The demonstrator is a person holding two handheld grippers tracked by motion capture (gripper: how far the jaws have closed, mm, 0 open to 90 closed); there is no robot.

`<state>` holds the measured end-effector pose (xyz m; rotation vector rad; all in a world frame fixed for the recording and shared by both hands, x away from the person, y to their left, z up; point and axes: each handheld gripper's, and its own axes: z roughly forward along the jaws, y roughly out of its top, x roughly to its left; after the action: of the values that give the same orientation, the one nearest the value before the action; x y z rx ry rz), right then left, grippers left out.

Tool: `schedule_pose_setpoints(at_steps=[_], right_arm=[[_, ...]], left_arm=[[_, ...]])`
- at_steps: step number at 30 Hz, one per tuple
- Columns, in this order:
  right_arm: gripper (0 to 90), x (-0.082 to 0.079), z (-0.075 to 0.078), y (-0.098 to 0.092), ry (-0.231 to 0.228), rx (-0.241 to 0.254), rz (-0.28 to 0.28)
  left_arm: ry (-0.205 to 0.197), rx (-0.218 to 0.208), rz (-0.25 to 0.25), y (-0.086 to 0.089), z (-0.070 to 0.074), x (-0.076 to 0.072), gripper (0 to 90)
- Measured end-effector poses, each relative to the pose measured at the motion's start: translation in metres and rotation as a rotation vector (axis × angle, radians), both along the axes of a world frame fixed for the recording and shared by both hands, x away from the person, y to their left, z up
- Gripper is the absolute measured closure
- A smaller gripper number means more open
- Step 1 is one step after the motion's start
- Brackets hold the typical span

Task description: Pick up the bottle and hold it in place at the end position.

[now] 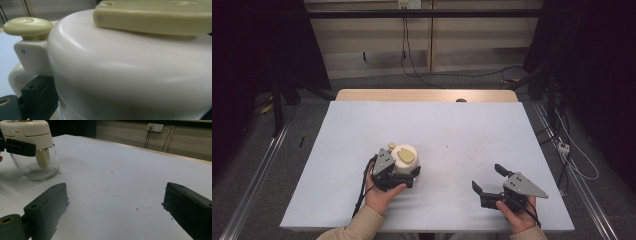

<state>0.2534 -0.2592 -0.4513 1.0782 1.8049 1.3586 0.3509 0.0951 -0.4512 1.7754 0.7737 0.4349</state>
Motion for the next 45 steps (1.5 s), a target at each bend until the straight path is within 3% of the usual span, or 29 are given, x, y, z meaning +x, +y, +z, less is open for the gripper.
schedule_pose_setpoints(at_steps=[26,40,45], right_arm=[[5.2,0.0000,0.0005,0.0006,-0.005,0.002,0.009],[5.3,0.0002,0.0009,0.0000,-0.009,0.003,0.013],[5.3,0.0004,0.0011,0.0002,-0.011,0.004,0.013]], left_arm=[[-0.002,-0.009,0.029,-0.0061,-0.0007,0.0028,5.7],[-0.017,-0.051,0.035,-0.0054,0.0053,0.0047,6.1],[-0.006,-0.064,0.031,-0.0066,0.0071,0.0079,6.1]])
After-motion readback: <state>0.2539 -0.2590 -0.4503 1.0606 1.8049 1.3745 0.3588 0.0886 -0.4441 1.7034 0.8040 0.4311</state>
